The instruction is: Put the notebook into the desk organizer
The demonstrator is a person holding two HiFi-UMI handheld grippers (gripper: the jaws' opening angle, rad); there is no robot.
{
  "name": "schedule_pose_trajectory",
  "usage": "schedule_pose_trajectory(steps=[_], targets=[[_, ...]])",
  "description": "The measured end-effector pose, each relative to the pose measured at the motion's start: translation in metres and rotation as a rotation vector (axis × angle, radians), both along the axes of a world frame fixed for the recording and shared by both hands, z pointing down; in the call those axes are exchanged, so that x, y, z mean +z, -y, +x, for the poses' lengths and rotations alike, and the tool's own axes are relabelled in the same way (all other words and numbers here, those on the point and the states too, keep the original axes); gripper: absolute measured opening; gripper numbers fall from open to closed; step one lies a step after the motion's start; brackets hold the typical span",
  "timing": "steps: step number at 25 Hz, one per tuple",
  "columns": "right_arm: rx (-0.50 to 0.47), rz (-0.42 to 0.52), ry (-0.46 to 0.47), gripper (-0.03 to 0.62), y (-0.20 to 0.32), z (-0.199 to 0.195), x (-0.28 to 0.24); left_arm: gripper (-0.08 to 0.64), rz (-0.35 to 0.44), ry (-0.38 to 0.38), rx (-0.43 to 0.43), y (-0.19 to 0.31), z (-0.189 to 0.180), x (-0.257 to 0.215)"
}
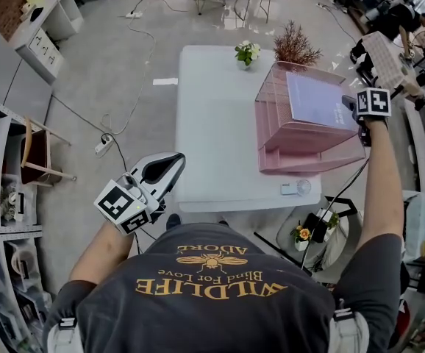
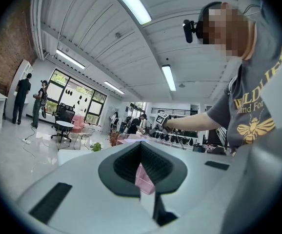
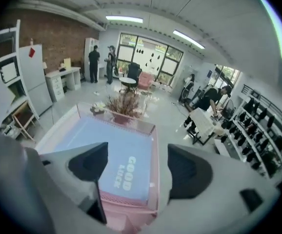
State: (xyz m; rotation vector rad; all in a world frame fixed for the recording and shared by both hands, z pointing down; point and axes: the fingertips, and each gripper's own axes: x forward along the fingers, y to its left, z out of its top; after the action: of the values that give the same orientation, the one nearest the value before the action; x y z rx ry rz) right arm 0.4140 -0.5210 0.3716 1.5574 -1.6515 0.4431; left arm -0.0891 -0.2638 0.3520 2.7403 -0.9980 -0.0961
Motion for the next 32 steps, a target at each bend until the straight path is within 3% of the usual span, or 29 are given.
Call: schedule_pose_trajectory(steps=[5,13,20,23,30,32], targets=[[-0.122,0.22,0.182,0.368,-0.013,-0.054,-0.049,0.002,0.021,0.0,-0.014,0.005,-0.004,-0.007],[-0.346,0.471,0.486,0.365,-0.055,-0.169,-0.114,0.002,0.051,-0.024,-0.055,0.026,-0.015,-0.034],[-0.534,0.536,0.63,0.317,-0.111,-0.266,-0.117,0.002,0.103,-0.001,-0.094,0.044,-0.024,-0.063],[-0.577,0.548,0.71,0.255,-0.136,-0.296,-0.106,0.002,0.122,0.004,-0.123,0.049,-0.03,-0.074],[-0.605,0.548,0.809,0.008,-0.179,-0.335,-0.072,0.002,0.132,0.022,-0.162,0.044,-0.039,-0.071],[-0.619,0.546,0.798,0.002,-0.187,-0.339,-0.066,0.002,0.12,0.017,-0.174,0.039,-0.044,-0.067]])
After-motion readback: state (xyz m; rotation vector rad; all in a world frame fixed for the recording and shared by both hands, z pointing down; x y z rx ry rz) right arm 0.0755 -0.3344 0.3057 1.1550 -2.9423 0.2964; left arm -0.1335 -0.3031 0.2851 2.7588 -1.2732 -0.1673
